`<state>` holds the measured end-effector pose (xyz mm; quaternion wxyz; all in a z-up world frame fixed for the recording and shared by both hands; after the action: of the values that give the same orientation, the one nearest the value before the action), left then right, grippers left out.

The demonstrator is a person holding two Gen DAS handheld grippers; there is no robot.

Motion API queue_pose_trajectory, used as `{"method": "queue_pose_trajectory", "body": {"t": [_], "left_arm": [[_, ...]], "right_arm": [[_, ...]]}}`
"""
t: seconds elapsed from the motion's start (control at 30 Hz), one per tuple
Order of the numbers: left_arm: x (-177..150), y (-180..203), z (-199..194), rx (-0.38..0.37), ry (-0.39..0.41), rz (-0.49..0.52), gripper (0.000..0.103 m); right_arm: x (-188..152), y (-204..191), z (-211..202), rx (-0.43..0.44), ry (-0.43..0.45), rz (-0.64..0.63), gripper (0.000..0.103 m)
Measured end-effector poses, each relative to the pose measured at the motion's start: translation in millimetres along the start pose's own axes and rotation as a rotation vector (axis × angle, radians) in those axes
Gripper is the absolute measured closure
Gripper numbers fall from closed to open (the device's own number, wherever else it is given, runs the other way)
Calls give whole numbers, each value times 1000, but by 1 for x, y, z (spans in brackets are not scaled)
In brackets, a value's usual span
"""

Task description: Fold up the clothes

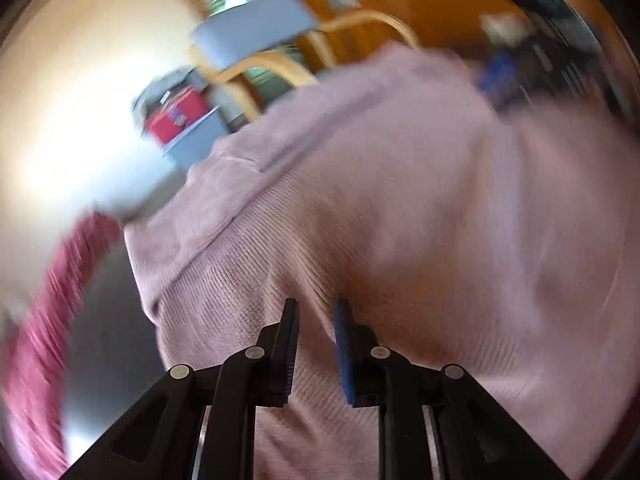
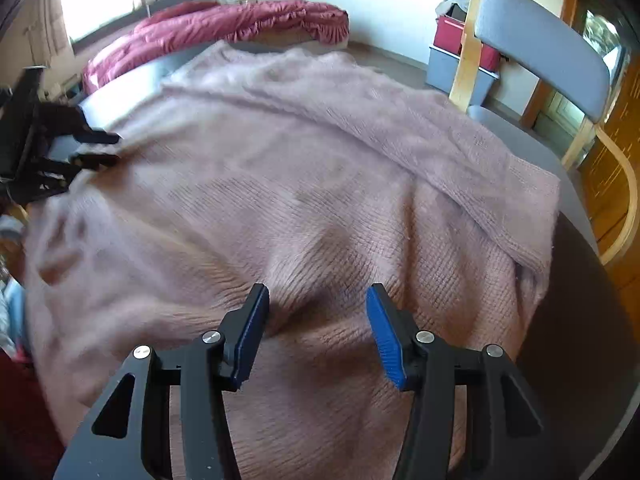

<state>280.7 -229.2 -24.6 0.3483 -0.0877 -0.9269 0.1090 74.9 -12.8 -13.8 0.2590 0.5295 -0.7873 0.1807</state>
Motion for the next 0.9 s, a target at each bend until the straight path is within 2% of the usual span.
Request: {"method": "queue_pose_trajectory", "body": {"t": [0.07,0.1,0.17,0.23,0.37,0.43,0.53,0.67,0.77,0.83,0.9], "left_arm": [[9,-1,-3,-64,24,-115,85],[10,6,1,-78,16,-115,85],[8,21,19,-71,-31,-31,85],[1,33,18,-12,13,67,85],[-17,26,6,-17,6,114,85],[-26,18,-2,-26,0,111,84],[-35,3,-12,-47,-9,88,76],[-33,-8,-21,-98,-17,20,77],[-13,-11,-24,-109,9,-94,78],[1,2,-28,-137,50,-77,78],[17,24,-26,-158,72,-17,78]], "right_arm": [[-1,-11,-4,11,-1,-9,49],[-2,-16,-5,11,-7,-18,49],[-7,-28,-6,10,-28,-49,49],[-22,-34,-2,-2,-65,-110,49],[-47,-22,-12,20,-84,-138,49],[-57,-12,-20,33,-112,-141,50],[-69,-1,-30,54,-150,-145,51],[-75,6,-36,81,-179,-129,50],[-63,3,-42,92,-136,-91,50],[-56,-7,-48,143,-92,-75,50],[-47,-27,-47,132,-63,-133,50]]}}
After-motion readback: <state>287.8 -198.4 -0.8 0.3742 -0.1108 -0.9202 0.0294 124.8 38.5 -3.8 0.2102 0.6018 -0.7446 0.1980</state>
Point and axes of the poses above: each gripper's, at about its wrist camera, not at the fingertips, and z roughly the way its jaws point, y to its right, x to its top, the point moved 2 cm from there along z, roughly the way its jaws point, and after that the axes turned 1 degree about y, right-handed, at the moved point
